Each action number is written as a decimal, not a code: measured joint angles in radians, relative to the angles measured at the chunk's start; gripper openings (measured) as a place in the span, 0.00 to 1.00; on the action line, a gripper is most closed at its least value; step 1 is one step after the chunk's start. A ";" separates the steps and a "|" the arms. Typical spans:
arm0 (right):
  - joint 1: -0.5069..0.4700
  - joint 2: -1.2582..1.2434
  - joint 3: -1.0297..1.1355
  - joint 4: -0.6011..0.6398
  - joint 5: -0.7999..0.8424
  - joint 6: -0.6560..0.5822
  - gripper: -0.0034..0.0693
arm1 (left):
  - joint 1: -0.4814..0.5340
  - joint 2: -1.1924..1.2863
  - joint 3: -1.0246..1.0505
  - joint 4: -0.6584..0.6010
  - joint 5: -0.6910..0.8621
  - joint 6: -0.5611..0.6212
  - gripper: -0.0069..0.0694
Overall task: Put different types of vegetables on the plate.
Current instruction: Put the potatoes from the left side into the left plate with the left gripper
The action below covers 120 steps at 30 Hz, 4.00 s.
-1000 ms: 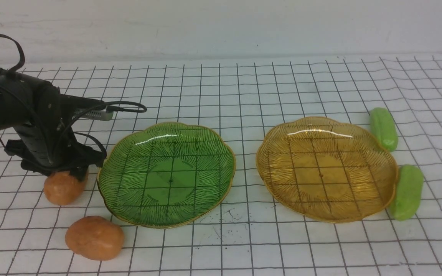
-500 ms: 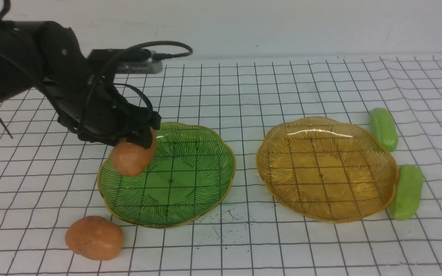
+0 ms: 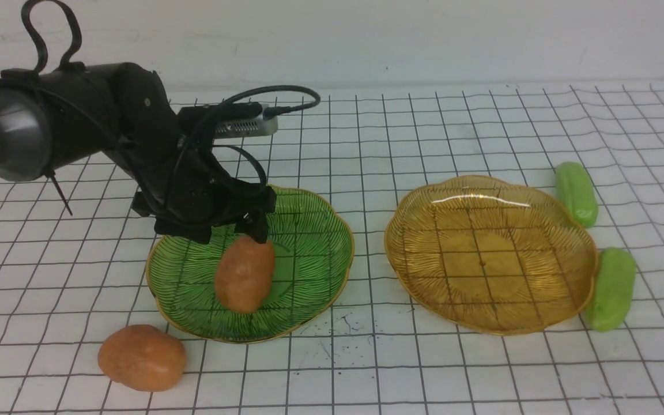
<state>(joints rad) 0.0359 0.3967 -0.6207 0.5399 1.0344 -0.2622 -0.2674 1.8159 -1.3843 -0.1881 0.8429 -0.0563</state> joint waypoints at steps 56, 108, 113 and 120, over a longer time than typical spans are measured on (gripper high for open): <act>0.000 0.000 0.000 0.109 0.003 -0.081 0.04 | 0.192 -0.255 0.434 0.042 -0.008 -0.273 0.98; 0.000 0.117 -0.001 0.108 -0.085 -0.085 0.04 | 0.242 -0.357 0.195 0.151 0.315 0.081 0.10; 0.000 0.117 -0.001 0.104 -0.080 -0.088 0.04 | 0.398 -0.358 0.231 0.040 0.322 0.221 0.11; 0.000 0.117 -0.001 0.096 -0.076 -0.124 0.04 | 0.442 -0.339 0.282 -0.131 0.311 0.500 0.13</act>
<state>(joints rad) 0.0359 0.5136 -0.6215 0.6354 0.9582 -0.3860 0.1751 1.4770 -1.1024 -0.3196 1.1535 0.4432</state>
